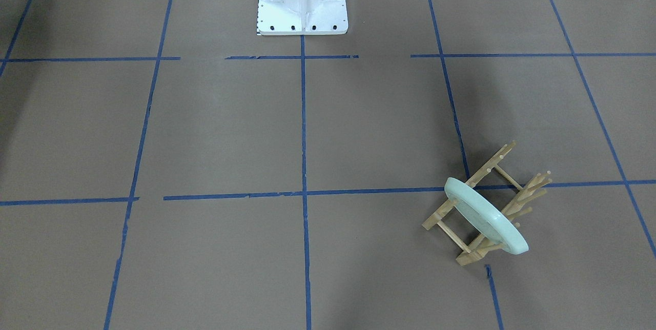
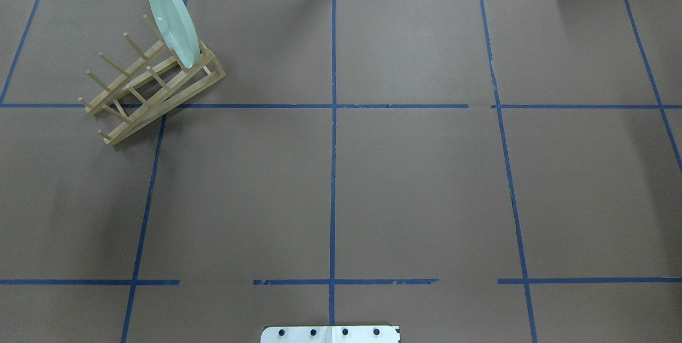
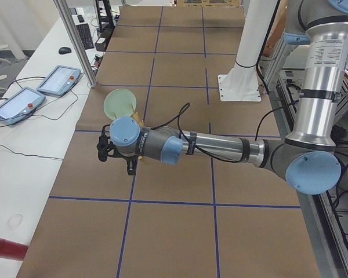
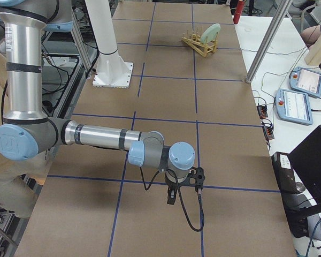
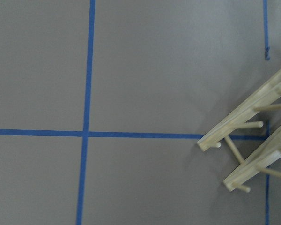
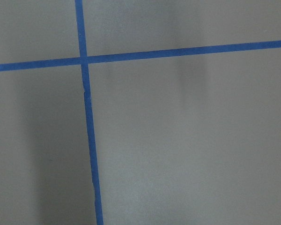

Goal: Place plate on table

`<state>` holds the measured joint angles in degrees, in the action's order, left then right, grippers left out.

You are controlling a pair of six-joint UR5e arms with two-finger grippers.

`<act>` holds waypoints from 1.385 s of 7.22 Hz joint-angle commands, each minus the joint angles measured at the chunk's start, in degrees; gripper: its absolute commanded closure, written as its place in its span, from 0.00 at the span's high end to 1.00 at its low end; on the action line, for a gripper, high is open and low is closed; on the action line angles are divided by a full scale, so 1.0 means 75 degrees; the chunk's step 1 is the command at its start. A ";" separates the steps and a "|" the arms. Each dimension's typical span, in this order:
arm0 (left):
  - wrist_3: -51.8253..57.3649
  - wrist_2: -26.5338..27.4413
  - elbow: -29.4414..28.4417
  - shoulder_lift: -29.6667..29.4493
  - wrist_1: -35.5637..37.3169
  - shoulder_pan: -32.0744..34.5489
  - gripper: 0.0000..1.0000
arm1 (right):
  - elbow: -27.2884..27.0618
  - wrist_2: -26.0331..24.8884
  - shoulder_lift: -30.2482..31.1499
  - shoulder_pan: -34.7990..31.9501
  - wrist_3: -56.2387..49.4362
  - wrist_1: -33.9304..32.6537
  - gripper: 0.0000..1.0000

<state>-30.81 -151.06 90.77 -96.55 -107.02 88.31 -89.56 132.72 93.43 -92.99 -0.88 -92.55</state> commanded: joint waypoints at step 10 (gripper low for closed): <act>-1.1352 0.4801 -0.1719 -0.2701 -0.6601 -0.3453 1.00 | 0.0000 0.0000 0.0000 0.0000 0.0000 0.0000 1.00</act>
<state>-116.97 -116.06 78.39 -116.22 -156.05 64.40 -89.56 132.71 93.43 -92.99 -0.88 -92.55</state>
